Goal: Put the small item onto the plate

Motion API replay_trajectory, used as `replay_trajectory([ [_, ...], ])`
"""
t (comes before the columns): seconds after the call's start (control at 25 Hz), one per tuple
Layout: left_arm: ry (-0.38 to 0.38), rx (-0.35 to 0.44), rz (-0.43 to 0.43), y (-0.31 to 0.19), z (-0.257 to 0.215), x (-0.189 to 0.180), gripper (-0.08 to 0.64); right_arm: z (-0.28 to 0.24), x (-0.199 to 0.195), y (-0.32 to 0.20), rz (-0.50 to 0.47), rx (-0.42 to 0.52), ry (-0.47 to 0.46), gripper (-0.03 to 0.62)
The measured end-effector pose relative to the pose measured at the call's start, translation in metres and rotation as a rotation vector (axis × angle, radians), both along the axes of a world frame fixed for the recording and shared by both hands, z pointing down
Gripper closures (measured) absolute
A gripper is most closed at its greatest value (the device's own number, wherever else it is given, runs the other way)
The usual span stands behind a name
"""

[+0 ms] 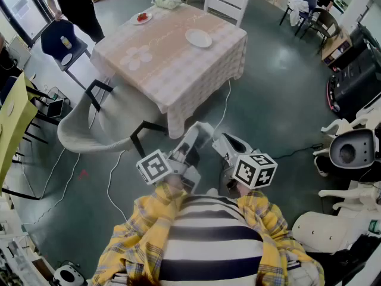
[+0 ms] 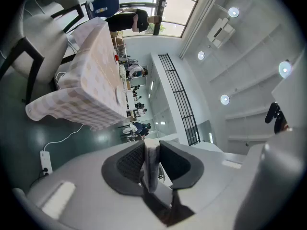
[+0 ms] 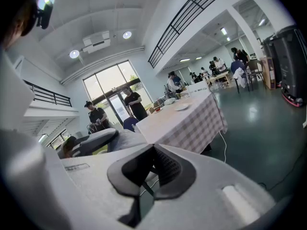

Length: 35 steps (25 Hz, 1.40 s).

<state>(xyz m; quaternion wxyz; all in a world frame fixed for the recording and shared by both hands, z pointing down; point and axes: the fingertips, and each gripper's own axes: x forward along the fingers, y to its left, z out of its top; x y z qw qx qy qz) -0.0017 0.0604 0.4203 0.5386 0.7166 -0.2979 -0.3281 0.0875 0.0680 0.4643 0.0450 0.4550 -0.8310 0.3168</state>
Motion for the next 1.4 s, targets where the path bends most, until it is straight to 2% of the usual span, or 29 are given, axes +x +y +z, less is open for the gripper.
replay_trajectory([
  [0.08, -0.028, 0.009, 0.004, -0.001, 0.005, -0.001, 0.476, 0.000, 0.000, -0.001, 0.002, 0.000, 0.002, 0.597],
  [0.24, -0.010, -0.009, 0.004, 0.000, 0.005, 0.001, 0.476, 0.002, -0.001, 0.001, 0.000, -0.003, 0.004, 0.595],
  [0.32, -0.034, 0.008, 0.002, 0.000, 0.009, -0.001, 0.476, 0.002, 0.000, 0.002, 0.001, -0.003, 0.002, 0.597],
  [0.52, 0.008, -0.022, -0.009, 0.001, 0.005, 0.000, 0.476, 0.002, 0.000, 0.002, 0.006, -0.008, -0.036, 0.595],
  [0.64, 0.001, -0.014, -0.013, 0.002, 0.008, -0.003, 0.476, 0.006, -0.001, 0.004, 0.004, -0.031, -0.036, 0.595],
  [0.72, 0.025, -0.033, -0.014, 0.005, 0.007, -0.005, 0.476, 0.010, -0.004, 0.004, 0.005, -0.048, -0.029, 0.595],
  [0.96, 0.056, -0.060, -0.013, -0.006, 0.010, -0.039, 0.476, 0.015, -0.034, -0.011, 0.040, -0.068, -0.025, 0.595],
  [1.28, -0.007, -0.049, 0.048, -0.029, 0.023, -0.081, 0.476, 0.020, -0.072, -0.035, 0.112, -0.059, -0.002, 0.595],
  [1.4, 0.001, -0.069, 0.069, -0.037, 0.028, -0.090, 0.476, 0.023, -0.079, -0.042, 0.146, -0.059, 0.006, 0.595],
])
